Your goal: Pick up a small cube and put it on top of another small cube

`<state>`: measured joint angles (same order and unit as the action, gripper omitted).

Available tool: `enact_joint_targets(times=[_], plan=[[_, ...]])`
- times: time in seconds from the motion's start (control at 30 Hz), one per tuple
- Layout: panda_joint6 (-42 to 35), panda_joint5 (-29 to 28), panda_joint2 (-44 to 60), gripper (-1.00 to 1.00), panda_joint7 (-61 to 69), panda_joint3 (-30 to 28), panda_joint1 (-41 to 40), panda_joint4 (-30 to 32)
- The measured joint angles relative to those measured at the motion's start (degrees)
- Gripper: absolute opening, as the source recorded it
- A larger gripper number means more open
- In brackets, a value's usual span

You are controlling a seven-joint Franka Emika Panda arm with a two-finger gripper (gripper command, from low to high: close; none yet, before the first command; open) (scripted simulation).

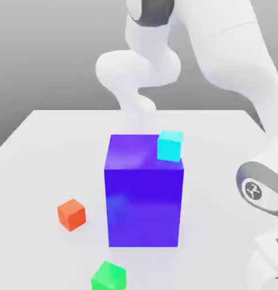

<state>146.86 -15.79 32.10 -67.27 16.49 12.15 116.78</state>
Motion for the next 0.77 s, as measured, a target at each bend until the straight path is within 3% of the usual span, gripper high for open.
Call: enact_joint_targets(times=[0.27, 0.5, 0.63, 0.67, 0.77], plan=[[-1.3, 4.0, -10.8, -1.0, 9.5, -3.9, -12.5, 9.9], [0.5, 12.2, -20.9, -1.0, 21.8, -8.6, -24.8, 19.8], [6.8, 11.7, -15.7, -1.0, 22.3, -10.1, -25.7, 20.7], [8.5, 11.3, -14.0, 1.0, 22.0, -10.4, -25.6, 20.6], [8.5, 11.3, -14.0, 1.0, 22.0, -10.4, -25.6, 20.6]])
